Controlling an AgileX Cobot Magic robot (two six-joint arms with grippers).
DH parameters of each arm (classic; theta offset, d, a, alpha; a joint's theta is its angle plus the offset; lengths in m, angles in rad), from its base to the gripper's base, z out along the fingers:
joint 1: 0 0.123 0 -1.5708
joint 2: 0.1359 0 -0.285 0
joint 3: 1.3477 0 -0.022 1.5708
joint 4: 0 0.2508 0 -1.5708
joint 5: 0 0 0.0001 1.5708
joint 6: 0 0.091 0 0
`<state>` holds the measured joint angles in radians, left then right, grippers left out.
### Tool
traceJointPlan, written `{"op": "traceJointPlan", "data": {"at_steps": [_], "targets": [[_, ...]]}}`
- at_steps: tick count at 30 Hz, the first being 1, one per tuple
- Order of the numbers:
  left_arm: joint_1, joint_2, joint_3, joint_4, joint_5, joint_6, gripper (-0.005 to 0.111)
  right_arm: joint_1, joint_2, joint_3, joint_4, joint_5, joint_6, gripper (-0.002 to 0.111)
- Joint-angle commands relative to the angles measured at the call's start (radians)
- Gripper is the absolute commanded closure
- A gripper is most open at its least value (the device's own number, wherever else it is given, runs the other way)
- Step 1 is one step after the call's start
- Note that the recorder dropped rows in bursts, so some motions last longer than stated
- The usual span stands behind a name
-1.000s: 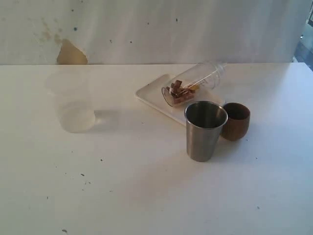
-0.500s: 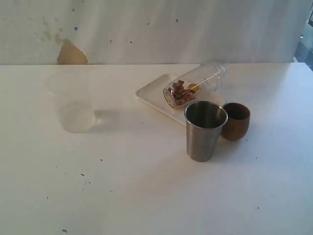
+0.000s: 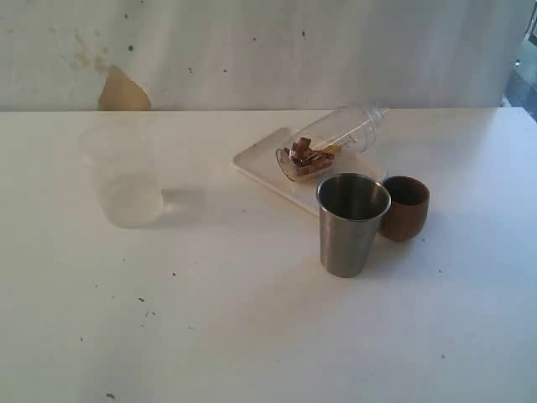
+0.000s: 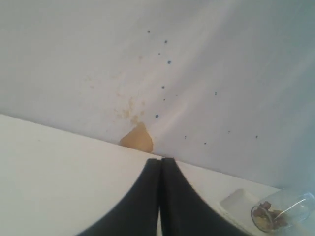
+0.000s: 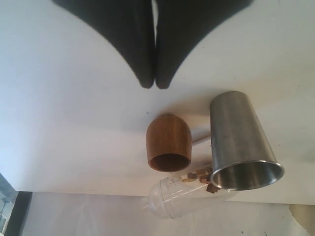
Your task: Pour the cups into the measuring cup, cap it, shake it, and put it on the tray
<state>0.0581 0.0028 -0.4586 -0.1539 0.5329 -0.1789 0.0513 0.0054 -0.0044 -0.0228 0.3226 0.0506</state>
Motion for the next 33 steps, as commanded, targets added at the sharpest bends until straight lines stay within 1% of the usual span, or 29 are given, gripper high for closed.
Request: {"op": "traceJointPlan", "data": {"at_steps": [1, 5, 8, 10, 14, 15, 16, 20, 33], "targets": [[0.024, -0.003, 0.068, 0.028, -0.118, 0.070, 0.106, -0.002, -0.005, 0.004, -0.001, -0.009, -0.002, 0.108], [0.026, -0.003, 0.192, 0.028, -0.352, 0.143, 0.106, -0.002, -0.005, 0.004, -0.001, -0.009, -0.002, 0.108], [0.026, -0.003, 0.291, 0.028, -0.453, 0.203, 0.106, -0.002, -0.005, 0.004, -0.001, -0.009, -0.002, 0.108], [0.026, -0.003, 0.349, 0.038, -0.479, 0.239, 0.106, -0.002, -0.005, 0.004, -0.001, -0.009, -0.002, 0.108], [0.026, -0.003, 0.458, 0.066, -0.479, 0.246, 0.106, -0.002, -0.005, 0.004, -0.001, -0.009, -0.002, 0.108], [0.026, -0.003, 0.459, 0.066, -0.462, 0.246, 0.106, -0.002, -0.005, 0.004, -0.001, -0.009, -0.002, 0.108], [0.026, -0.003, 0.459, 0.075, -0.397, 0.254, 0.106, -0.002, -0.005, 0.004, -0.001, -0.009, -0.002, 0.108], [0.026, -0.003, 0.459, 0.099, -0.316, 0.268, 0.106, -0.002, -0.005, 0.004, -0.001, -0.009, -0.002, 0.108], [0.026, -0.003, 0.459, 0.104, -0.330, 0.258, 0.106, -0.002, -0.005, 0.004, -0.001, -0.009, -0.002, 0.108]]}}
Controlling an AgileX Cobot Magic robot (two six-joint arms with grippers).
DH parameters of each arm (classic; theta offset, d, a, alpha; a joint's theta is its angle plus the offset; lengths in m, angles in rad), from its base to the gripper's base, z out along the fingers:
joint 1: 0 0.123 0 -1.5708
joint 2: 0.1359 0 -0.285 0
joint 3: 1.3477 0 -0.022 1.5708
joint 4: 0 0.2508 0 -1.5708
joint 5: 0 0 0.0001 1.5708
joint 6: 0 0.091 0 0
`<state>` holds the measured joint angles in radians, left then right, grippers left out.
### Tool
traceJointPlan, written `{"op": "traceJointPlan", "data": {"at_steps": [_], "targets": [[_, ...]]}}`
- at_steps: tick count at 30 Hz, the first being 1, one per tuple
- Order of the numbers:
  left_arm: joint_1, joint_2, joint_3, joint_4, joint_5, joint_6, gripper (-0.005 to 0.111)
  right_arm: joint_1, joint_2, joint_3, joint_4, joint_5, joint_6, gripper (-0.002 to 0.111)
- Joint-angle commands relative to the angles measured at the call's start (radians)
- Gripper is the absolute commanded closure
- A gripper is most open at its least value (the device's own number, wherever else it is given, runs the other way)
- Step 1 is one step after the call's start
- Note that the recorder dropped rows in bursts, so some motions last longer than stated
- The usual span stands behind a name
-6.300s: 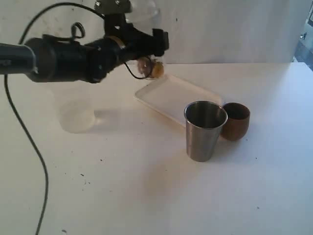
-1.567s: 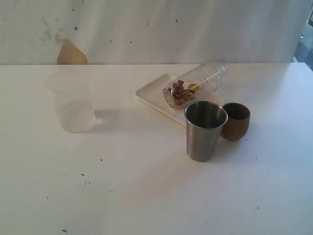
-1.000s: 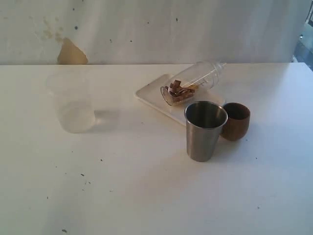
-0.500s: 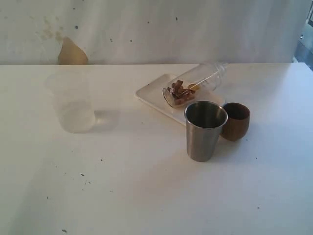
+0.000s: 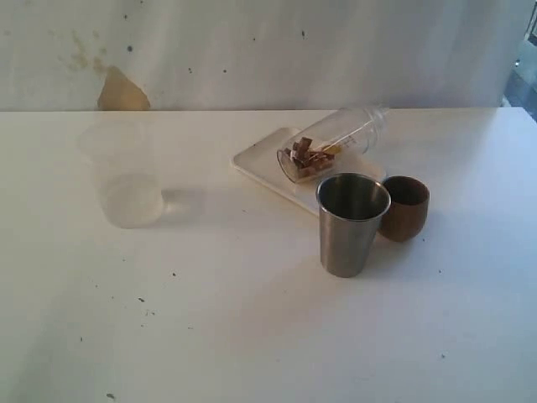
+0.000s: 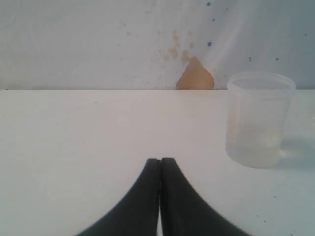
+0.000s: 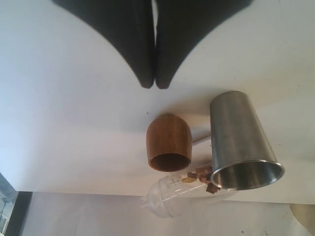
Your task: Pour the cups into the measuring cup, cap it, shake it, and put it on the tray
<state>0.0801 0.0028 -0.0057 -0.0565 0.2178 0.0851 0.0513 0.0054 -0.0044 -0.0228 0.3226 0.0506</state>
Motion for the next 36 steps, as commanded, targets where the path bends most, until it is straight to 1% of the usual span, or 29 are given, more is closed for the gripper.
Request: {"op": "traceJointPlan", "data": {"at_steps": [1, 24, 27, 32, 34, 36], "targets": [[0.004, -0.003, 0.006, 0.006, -0.014, -0.006, 0.106, -0.002, -0.005, 0.004, -0.001, -0.009, -0.002, 0.108], [0.004, -0.003, 0.006, 0.006, -0.014, -0.006, 0.106, -0.002, -0.005, 0.004, -0.001, -0.009, -0.002, 0.108], [0.004, -0.003, 0.006, 0.006, -0.014, -0.006, 0.106, -0.002, -0.005, 0.004, -0.062, -0.007, -0.051, 0.108], [0.004, -0.003, 0.006, 0.006, -0.014, -0.006, 0.106, -0.002, -0.005, 0.004, -0.062, -0.009, -0.051, 0.108], [0.004, -0.003, 0.006, 0.006, -0.014, -0.006, 0.106, -0.002, -0.005, 0.004, -0.071, -0.026, -0.045, 0.108], [0.004, -0.003, 0.006, 0.006, -0.014, -0.006, 0.106, -0.002, -0.005, 0.004, -0.062, -0.103, -0.033, 0.108]]}}
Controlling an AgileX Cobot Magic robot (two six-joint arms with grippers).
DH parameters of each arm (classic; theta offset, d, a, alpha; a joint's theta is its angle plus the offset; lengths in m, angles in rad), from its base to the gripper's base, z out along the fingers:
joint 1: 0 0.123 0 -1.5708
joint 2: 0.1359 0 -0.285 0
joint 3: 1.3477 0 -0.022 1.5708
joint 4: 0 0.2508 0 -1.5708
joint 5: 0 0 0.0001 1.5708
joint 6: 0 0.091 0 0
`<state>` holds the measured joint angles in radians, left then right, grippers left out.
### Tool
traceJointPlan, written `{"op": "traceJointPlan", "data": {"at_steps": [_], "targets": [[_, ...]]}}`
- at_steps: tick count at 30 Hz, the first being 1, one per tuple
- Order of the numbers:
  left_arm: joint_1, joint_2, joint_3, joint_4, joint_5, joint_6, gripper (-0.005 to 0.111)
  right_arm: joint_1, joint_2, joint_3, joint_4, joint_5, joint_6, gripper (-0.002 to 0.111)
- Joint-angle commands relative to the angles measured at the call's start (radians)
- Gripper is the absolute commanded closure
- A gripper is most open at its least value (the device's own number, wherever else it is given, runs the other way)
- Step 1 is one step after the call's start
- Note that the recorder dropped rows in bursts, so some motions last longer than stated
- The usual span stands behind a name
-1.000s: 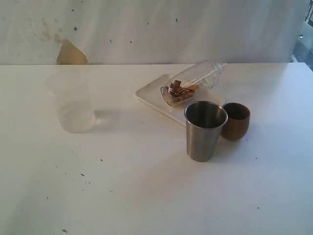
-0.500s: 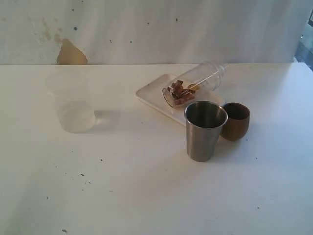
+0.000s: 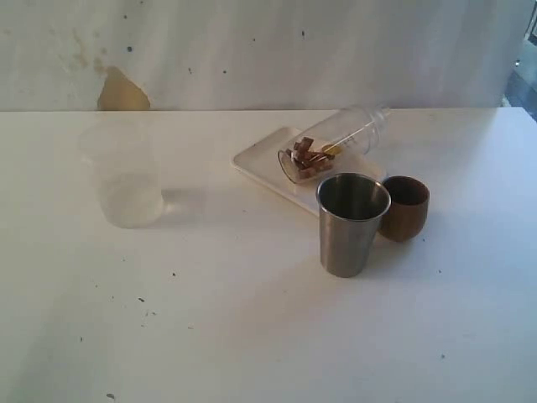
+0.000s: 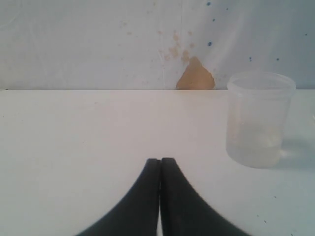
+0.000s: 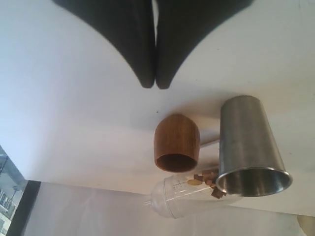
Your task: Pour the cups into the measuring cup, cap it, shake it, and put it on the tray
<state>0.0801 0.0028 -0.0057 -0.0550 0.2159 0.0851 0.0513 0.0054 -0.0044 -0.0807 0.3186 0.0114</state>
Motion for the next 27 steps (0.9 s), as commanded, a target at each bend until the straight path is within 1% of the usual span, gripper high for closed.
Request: {"op": "traceJointPlan", "data": {"at_steps": [1, 7, 8, 11, 12, 13, 15, 16, 17, 19, 21, 22, 24, 27], "targets": [[0.004, -0.003, 0.006, 0.004, -0.013, -0.006, 0.106, -0.002, -0.005, 0.004, -0.002, -0.165, 0.009, 0.108], [0.004, -0.003, 0.006, 0.004, -0.013, -0.006, 0.106, -0.002, -0.005, 0.004, -0.002, -0.635, 0.013, 0.108], [0.004, -0.003, 0.006, 0.004, -0.013, -0.006, 0.106, -0.002, -0.005, 0.004, -0.002, -0.717, 0.036, 0.108], [0.004, -0.003, 0.006, 0.004, -0.013, -0.006, 0.106, -0.002, -0.005, 0.004, 0.022, -0.926, 0.219, 0.108], [0.004, -0.003, 0.006, 0.004, -0.013, -0.006, 0.106, -0.002, -0.005, 0.004, 0.061, -0.947, 0.254, 0.108], [0.004, -0.003, 0.006, 0.004, -0.013, -0.006, 0.106, -0.002, -0.005, 0.003, 0.115, -0.917, 0.258, 0.108], [0.004, -0.003, 0.006, 0.004, -0.013, -0.006, 0.106, -0.002, -0.005, -0.052, 0.229, -0.768, 0.231, 0.105], [0.004, -0.003, 0.006, 0.004, -0.013, -0.006, 0.106, -0.002, 0.017, -0.083, 0.308, -0.697, 0.173, 0.100], [0.004, -0.003, 0.006, 0.004, -0.013, -0.006, 0.106, -0.002, 0.049, -0.104, 0.370, -0.669, 0.128, 0.094], [0.004, -0.003, 0.006, 0.004, -0.013, -0.006, 0.106, -0.002, 0.153, -0.153, 0.468, -0.661, 0.108, 0.072], [0.004, -0.003, 0.006, 0.004, -0.013, -0.006, 0.106, -0.002, 0.280, -0.218, 0.502, -0.658, 0.148, 0.052], [0.004, -0.003, 0.006, 0.004, -0.013, -0.006, 0.106, -0.002, 0.352, -0.257, 0.502, -0.647, 0.186, 0.044], [0.004, -0.003, 0.006, 0.004, -0.013, -0.006, 0.106, -0.002, 0.504, -0.346, 0.502, -0.601, 0.238, 0.035], [0.004, -0.003, 0.006, 0.004, -0.013, -0.006, 0.106, -0.002, 0.715, -0.485, 0.498, -0.514, 0.227, 0.027]]}}
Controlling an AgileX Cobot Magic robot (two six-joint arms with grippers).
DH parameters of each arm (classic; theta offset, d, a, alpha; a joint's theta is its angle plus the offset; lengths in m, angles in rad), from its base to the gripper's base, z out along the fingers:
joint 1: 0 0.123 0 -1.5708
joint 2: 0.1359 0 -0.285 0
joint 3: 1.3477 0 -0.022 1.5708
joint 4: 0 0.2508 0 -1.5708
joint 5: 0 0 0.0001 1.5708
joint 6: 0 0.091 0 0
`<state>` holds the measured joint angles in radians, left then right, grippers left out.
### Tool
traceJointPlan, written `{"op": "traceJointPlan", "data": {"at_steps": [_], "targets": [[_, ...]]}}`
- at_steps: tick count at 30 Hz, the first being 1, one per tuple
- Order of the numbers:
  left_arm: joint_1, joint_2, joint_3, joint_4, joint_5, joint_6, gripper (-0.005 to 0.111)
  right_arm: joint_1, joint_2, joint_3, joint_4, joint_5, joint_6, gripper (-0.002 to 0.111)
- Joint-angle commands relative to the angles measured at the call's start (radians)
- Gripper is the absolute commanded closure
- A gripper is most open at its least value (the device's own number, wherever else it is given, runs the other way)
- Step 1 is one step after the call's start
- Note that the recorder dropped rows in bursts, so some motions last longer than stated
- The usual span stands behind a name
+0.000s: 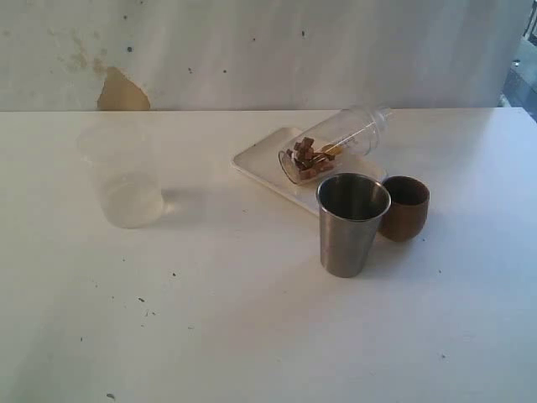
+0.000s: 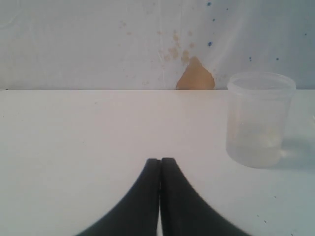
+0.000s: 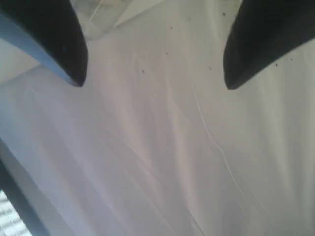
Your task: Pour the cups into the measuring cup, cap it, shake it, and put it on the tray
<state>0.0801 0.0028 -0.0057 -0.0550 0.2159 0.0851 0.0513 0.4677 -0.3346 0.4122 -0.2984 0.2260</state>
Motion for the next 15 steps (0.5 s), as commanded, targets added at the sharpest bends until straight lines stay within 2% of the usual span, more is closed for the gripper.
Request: {"op": "traceJointPlan", "data": {"at_steps": [1, 6, 12, 15], "targets": [[0.004, -0.003, 0.006, 0.004, -0.013, -0.006, 0.106, -0.002, 0.312, -0.194, 0.005, 0.115, -0.003, 0.025], [0.004, -0.003, 0.006, 0.004, -0.013, -0.006, 0.106, -0.010, 0.683, -0.454, 0.007, 0.195, -0.021, 0.024], [0.004, -0.003, 0.006, 0.004, -0.013, -0.004, 0.106, -0.075, 1.101, -0.816, 0.014, 0.579, 0.067, 0.024], [0.004, -0.003, 0.006, 0.004, -0.013, -0.004, 0.106, -0.085, 1.264, -0.978, -0.009, 0.668, 0.057, 0.024]]}}
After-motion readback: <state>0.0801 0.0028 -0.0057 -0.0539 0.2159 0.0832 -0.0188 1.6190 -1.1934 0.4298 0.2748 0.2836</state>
